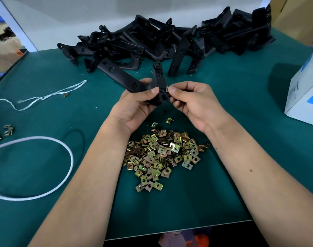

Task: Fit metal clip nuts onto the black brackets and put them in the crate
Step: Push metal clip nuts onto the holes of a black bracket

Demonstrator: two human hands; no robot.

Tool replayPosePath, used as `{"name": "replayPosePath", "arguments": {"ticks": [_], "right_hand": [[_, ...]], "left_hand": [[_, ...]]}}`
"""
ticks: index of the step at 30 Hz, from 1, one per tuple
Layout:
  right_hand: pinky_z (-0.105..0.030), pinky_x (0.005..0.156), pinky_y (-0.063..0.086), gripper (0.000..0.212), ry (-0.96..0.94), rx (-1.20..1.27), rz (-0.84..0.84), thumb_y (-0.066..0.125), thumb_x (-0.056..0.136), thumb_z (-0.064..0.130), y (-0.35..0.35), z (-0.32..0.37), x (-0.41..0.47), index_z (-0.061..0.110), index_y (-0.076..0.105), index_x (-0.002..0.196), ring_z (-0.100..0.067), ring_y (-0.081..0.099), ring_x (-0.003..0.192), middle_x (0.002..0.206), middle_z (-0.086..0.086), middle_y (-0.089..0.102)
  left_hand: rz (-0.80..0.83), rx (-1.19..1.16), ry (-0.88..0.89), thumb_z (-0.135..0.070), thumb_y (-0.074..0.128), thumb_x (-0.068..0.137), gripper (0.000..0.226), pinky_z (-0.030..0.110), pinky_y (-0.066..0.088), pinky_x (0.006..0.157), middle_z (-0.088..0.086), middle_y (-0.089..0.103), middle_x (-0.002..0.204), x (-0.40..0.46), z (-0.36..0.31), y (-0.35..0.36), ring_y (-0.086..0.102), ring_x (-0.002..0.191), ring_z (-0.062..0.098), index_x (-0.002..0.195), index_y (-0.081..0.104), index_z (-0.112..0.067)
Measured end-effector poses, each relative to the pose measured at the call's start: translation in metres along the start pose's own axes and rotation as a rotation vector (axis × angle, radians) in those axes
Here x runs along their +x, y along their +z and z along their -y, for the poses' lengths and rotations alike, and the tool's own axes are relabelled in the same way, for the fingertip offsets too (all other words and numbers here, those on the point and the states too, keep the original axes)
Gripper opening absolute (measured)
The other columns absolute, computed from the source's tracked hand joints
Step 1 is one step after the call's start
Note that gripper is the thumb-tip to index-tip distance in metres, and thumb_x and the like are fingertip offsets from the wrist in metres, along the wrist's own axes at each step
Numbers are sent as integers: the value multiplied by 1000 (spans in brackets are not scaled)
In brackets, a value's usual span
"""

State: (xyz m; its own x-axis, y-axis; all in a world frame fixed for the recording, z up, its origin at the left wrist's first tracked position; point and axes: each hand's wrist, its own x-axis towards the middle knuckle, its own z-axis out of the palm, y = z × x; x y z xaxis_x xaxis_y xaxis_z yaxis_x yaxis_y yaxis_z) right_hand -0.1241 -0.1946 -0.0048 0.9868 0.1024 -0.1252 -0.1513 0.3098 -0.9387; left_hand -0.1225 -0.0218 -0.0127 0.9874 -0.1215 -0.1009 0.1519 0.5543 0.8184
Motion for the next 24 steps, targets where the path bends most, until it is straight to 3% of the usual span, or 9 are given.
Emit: {"name": "replayPosePath", "arguments": {"ticks": [5, 11, 20, 24], "right_hand": [[-17, 60, 50, 6, -37, -68, 21, 74, 88, -4, -2, 2, 0, 2, 73, 89, -10, 63, 65, 74, -4, 69], [-21, 63, 48, 10, -76, -153, 55, 76, 88, 0, -4, 1, 0, 8, 73, 84, -11, 60, 65, 76, -6, 67], [-17, 57, 47, 10, -58, -37, 51, 72, 90, -4, 1, -2, -2, 5, 70, 85, -11, 59, 64, 76, -7, 65], [-16, 56, 46, 6, -36, 65, 59, 71, 90, -4, 3, -2, -1, 1, 69, 89, -10, 58, 64, 78, -7, 65]], "left_hand": [[-1, -1, -2, 3, 72, 72, 50, 35, 61, 86, 14, 71, 108, 0, -1, 0, 73, 96, 25, 118, 56, -10], [11, -59, -38, 4, 70, 74, 45, 29, 60, 71, 11, 76, 96, -2, -3, 1, 75, 87, 21, 113, 55, -12], [5, -90, -32, 3, 67, 79, 29, 27, 61, 72, 6, 75, 87, -4, -2, 7, 74, 81, 17, 102, 56, -12], [-8, -128, -30, 6, 58, 93, 27, 26, 59, 64, 8, 76, 87, -4, 0, 10, 75, 77, 17, 115, 52, -10]]}}
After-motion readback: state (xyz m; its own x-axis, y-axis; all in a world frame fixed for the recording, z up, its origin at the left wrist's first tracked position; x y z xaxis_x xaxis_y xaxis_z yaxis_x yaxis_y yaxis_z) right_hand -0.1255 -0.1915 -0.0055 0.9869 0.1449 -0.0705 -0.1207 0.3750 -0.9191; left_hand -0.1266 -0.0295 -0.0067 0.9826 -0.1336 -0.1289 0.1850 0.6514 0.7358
